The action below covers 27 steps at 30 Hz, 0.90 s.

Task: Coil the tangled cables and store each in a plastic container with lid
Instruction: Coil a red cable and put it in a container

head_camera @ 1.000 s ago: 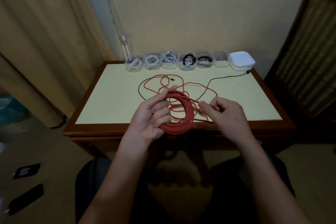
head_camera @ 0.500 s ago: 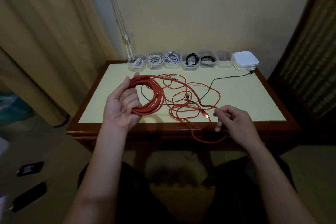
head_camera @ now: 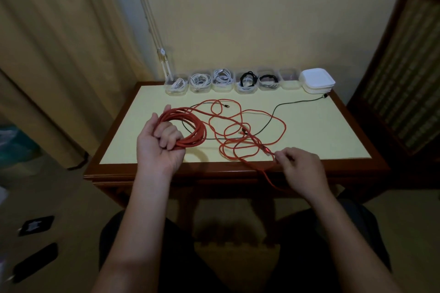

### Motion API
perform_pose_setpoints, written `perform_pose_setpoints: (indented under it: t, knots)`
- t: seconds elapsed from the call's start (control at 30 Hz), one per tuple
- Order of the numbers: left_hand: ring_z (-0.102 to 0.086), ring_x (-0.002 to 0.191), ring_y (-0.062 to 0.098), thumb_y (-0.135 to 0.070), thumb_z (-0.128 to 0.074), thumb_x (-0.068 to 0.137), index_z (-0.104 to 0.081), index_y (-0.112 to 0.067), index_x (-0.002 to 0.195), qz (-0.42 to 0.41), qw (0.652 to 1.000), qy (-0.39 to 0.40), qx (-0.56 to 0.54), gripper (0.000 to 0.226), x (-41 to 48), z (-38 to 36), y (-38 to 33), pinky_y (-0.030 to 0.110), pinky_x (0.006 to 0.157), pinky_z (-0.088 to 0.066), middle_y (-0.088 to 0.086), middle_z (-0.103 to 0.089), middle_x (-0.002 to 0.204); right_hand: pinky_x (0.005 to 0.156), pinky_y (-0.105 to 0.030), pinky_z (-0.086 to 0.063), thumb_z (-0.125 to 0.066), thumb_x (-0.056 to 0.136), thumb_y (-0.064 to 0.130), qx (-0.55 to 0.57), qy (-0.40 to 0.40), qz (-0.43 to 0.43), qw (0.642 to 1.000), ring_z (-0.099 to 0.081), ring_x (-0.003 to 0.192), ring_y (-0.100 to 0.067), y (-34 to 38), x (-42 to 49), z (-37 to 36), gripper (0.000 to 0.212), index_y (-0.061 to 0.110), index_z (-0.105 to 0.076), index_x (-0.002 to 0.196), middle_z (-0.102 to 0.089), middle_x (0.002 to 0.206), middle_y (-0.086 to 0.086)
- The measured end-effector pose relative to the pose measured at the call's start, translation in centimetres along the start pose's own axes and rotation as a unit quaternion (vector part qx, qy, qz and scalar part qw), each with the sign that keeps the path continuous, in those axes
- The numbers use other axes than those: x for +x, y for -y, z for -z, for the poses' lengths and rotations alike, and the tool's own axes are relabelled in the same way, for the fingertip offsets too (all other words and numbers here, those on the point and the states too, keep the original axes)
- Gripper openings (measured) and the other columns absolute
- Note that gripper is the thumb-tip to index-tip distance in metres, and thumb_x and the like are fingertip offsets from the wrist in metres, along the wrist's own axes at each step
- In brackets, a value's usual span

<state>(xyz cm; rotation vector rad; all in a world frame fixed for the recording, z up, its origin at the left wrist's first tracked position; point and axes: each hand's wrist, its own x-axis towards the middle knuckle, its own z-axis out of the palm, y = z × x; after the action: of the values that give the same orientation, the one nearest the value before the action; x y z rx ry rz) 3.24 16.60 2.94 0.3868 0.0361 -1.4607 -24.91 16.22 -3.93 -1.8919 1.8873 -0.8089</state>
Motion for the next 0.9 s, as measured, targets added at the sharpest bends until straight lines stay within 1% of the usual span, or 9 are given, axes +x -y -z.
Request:
perform_pose_setpoints:
  t: [0.1, 0.23, 0.37, 0.47, 0.53, 0.6, 0.67, 0.77, 0.9]
  knots:
    - [-0.027, 0.044, 0.005, -0.028, -0.050, 0.104, -0.058, -0.008, 0.124, -0.045, 0.992, -0.016, 0.117, 0.030, -0.2, -0.3, 1.5, 0.016, 0.039, -0.024, -0.008, -0.033, 0.060, 0.056, -0.019, -0.031, -0.052, 0.103, 0.038, -0.096, 0.046, 0.070, 0.992, -0.051, 0.068, -0.004, 1.9, -0.9, 0.0, 0.028, 0.027, -0.057, 0.078, -0.059, 0.075, 0.010]
    - [-0.040, 0.050, 0.005, -0.024, -0.054, 0.103, -0.062, -0.006, 0.120, -0.099, 0.959, -0.015, 0.264, 0.027, -1.1, -0.3, 4.1, 0.016, 0.044, -0.036, -0.002, -0.044, 0.065, 0.062, -0.023, -0.038, -0.045, 0.103, 0.047, -0.142, 0.143, 0.127, 0.971, -0.054, 0.072, -0.005, 4.5, -1.6, 0.3, 0.037, 0.026, -0.060, 0.077, -0.060, 0.077, 0.010]
    - [-0.063, 0.062, 0.014, -0.024, -0.051, 0.104, -0.058, -0.017, 0.132, -0.157, 0.873, 0.009, 0.462, 0.030, -1.5, 0.4, 6.2, 0.026, 0.064, -0.056, 0.002, -0.057, 0.067, 0.071, -0.030, -0.047, -0.048, 0.103, 0.044, -0.052, 0.226, 0.180, 0.956, -0.055, 0.073, -0.004, 6.2, -2.0, 1.4, 0.038, 0.027, -0.058, 0.070, -0.060, 0.073, 0.011]
    - [-0.070, 0.072, 0.016, -0.021, -0.050, 0.105, -0.053, -0.017, 0.138, -0.150, 0.830, 0.064, 0.534, 0.034, -1.9, 0.8, 7.1, 0.023, 0.068, -0.057, 0.000, -0.065, 0.066, 0.062, -0.028, -0.039, -0.052, 0.103, 0.036, 0.068, 0.221, 0.216, 0.949, -0.055, 0.066, -0.005, 6.7, -2.2, 2.4, 0.039, 0.028, -0.059, 0.066, -0.057, 0.063, 0.014]
    - [-0.072, 0.073, 0.016, -0.017, -0.051, 0.104, -0.053, -0.011, 0.138, -0.130, 0.825, 0.112, 0.538, 0.035, -2.3, 0.7, 7.4, 0.023, 0.069, -0.057, 0.003, -0.068, 0.070, 0.059, -0.022, -0.033, -0.054, 0.104, 0.031, 0.122, 0.232, 0.224, 0.939, -0.054, 0.061, 0.000, 7.1, -2.1, 2.9, 0.039, 0.026, -0.060, 0.066, -0.054, 0.057, 0.018]
    - [-0.069, 0.070, 0.015, -0.015, -0.054, 0.102, -0.056, -0.011, 0.136, -0.115, 0.824, 0.123, 0.541, 0.034, -2.5, 0.6, 7.7, 0.023, 0.069, -0.055, 0.004, -0.067, 0.071, 0.059, -0.024, -0.032, -0.054, 0.104, 0.030, 0.140, 0.248, 0.235, 0.929, -0.051, 0.057, 0.000, 7.4, -1.9, 2.9, 0.040, 0.027, -0.061, 0.065, -0.051, 0.053, 0.018]
    - [-0.055, 0.055, 0.011, -0.014, -0.055, 0.102, -0.060, -0.013, 0.132, -0.099, 0.851, 0.096, 0.506, 0.030, -2.3, 0.6, 7.8, 0.021, 0.057, -0.047, 0.001, -0.055, 0.063, 0.057, -0.030, -0.033, -0.055, 0.103, 0.036, 0.158, 0.259, 0.227, 0.926, -0.046, 0.053, -0.004, 7.3, -1.8, 2.6, 0.041, 0.026, -0.063, 0.065, -0.049, 0.052, 0.013]
    - [-0.030, 0.043, 0.006, -0.016, -0.054, 0.103, -0.061, -0.012, 0.131, -0.083, 0.869, 0.029, 0.486, 0.029, -1.6, 0.8, 7.0, 0.018, 0.041, -0.025, -0.003, -0.038, 0.058, 0.057, -0.028, -0.035, -0.055, 0.099, 0.047, 0.240, 0.240, 0.158, 0.927, -0.044, 0.054, -0.007, 6.8, -2.0, 2.8, 0.042, 0.019, -0.068, 0.070, -0.048, 0.054, 0.009]
    - [-0.027, 0.042, 0.005, -0.016, -0.058, 0.101, -0.064, -0.013, 0.127, -0.069, 0.847, -0.002, 0.527, 0.027, -1.4, 1.3, 5.9, 0.018, 0.038, -0.021, -0.006, -0.040, 0.054, 0.072, -0.025, -0.044, -0.047, 0.096, 0.059, 0.391, 0.233, 0.033, 0.890, -0.048, 0.056, -0.019, 6.0, -1.6, 3.2, 0.057, 0.006, -0.066, 0.086, -0.045, 0.060, -0.003]
